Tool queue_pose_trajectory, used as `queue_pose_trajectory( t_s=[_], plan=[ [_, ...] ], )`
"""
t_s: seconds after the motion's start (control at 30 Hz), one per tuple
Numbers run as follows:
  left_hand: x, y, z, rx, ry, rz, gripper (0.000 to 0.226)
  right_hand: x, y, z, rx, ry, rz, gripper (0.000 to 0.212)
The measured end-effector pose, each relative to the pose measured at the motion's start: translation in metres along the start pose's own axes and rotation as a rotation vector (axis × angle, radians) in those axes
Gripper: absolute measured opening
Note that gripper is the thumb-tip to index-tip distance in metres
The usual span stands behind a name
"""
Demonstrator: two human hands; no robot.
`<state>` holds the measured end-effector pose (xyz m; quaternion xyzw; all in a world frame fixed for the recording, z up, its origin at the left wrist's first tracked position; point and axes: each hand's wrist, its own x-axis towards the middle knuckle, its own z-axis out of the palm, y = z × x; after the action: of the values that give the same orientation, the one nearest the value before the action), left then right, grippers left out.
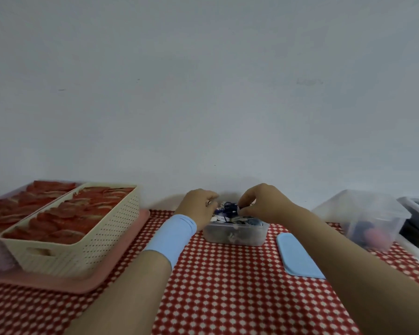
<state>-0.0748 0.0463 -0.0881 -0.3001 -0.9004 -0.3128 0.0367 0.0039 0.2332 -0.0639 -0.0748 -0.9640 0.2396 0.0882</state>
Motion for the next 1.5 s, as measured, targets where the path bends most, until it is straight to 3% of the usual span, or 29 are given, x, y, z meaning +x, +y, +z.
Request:
queue_pose_trajectory(
  t_s=[0.1,0.27,0.4,0.53,0.6,0.73,0.9,1.03,1.13,1.2,1.37,1.5],
  plan=[
    [-0.002,0.005,0.001,0.059,-0.072,0.104,0.038,-0.004,0.000,0.002,0.036,0.014,-0.003,0.007],
    [-0.001,0.010,0.010,0.079,-0.176,0.083,0.041,-0.008,0.004,0.002,-0.034,-0.098,-0.024,0.020],
    [-0.005,0.013,0.013,0.112,-0.225,0.159,0.041,-0.011,0.007,-0.001,-0.015,0.017,-0.048,0.027],
    [-0.007,0.009,0.025,0.322,-0.391,0.116,0.066,-0.019,0.006,0.010,-0.114,-0.169,-0.070,0.036],
    [-0.007,0.013,0.024,0.317,-0.363,0.104,0.066,-0.023,0.006,0.009,-0.094,-0.184,-0.065,0.037],
    [-0.010,0.039,0.017,0.274,-0.186,0.155,0.065,-0.035,0.016,-0.018,-0.023,-0.034,-0.089,0.041],
    [-0.024,0.087,0.031,0.186,0.049,0.335,0.035,-0.061,0.047,-0.053,-0.065,-0.009,-0.018,0.037],
    [-0.041,0.121,0.055,0.093,-0.158,0.319,0.027,-0.089,0.076,-0.059,-0.235,-0.208,0.144,0.069],
    [-0.049,0.130,0.076,0.212,-0.395,0.250,0.044,-0.106,0.097,-0.050,-0.292,-0.342,0.237,0.099],
    [-0.052,0.133,0.088,0.296,-0.490,0.202,0.060,-0.114,0.111,-0.044,-0.268,-0.363,0.272,0.105],
    [-0.057,0.134,0.097,0.428,-0.559,0.163,0.073,-0.122,0.121,-0.037,-0.265,-0.296,0.224,0.086],
    [-0.060,0.135,0.091,0.342,-0.430,0.167,0.047,-0.128,0.109,-0.046,-0.286,-0.170,0.135,0.053]
  ],
)
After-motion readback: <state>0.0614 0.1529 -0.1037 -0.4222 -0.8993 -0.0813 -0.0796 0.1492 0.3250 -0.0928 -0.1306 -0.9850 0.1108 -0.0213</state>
